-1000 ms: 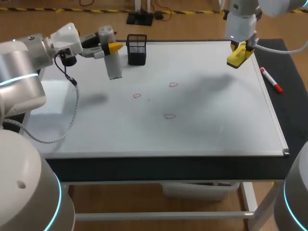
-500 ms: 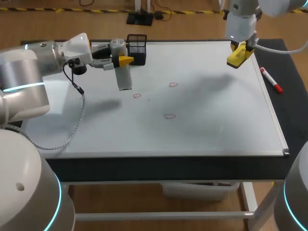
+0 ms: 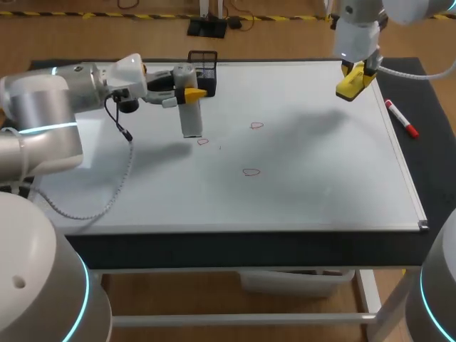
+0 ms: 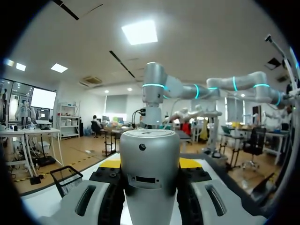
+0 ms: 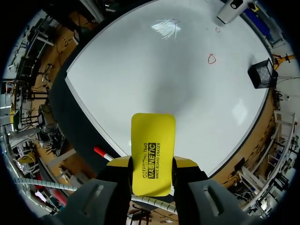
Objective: Pick up the inspection probe, press it on each red-marked spot on the whiteboard one by one, put down the probe, pick up the eraser, and wipe off all the red marks.
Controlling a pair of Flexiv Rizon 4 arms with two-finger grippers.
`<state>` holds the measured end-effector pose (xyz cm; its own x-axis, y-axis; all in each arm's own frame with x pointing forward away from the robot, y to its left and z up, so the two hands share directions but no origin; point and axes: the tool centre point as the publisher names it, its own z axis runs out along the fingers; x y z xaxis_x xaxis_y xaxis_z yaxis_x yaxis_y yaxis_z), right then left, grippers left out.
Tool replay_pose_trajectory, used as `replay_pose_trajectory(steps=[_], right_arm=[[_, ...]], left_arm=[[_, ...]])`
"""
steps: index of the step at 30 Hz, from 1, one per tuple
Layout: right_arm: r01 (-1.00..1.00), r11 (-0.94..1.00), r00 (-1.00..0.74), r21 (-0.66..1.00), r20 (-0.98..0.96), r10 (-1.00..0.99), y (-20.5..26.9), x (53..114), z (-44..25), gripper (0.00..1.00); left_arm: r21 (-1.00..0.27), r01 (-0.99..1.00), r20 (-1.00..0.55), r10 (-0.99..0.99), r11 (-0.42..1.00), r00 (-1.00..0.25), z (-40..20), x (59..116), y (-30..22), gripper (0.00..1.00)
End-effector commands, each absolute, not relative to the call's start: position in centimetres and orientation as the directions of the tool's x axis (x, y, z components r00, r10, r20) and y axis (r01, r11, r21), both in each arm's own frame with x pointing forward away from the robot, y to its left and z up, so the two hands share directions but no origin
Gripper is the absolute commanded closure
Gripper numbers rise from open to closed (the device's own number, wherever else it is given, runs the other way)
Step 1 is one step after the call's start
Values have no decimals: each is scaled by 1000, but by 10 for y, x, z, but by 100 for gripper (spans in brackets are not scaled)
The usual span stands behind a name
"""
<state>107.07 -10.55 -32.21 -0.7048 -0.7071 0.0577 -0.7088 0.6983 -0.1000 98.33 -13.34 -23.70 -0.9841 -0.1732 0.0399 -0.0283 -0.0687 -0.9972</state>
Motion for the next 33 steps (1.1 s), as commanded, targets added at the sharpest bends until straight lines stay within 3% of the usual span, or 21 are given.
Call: replay_pose_trajectory(steps=[1,33], right_arm=[[-710,697,-704,-102,60,-708,-106,1070,-321,100],[-710,697,-704,-102,60,-708,-106,1070,-321,100]], left_arm=[[-996,-29,39,-123,-80,-992,-244,993,-141,100],[-997,-46,52,-91,-65,-994,-274,994,-155,100]])
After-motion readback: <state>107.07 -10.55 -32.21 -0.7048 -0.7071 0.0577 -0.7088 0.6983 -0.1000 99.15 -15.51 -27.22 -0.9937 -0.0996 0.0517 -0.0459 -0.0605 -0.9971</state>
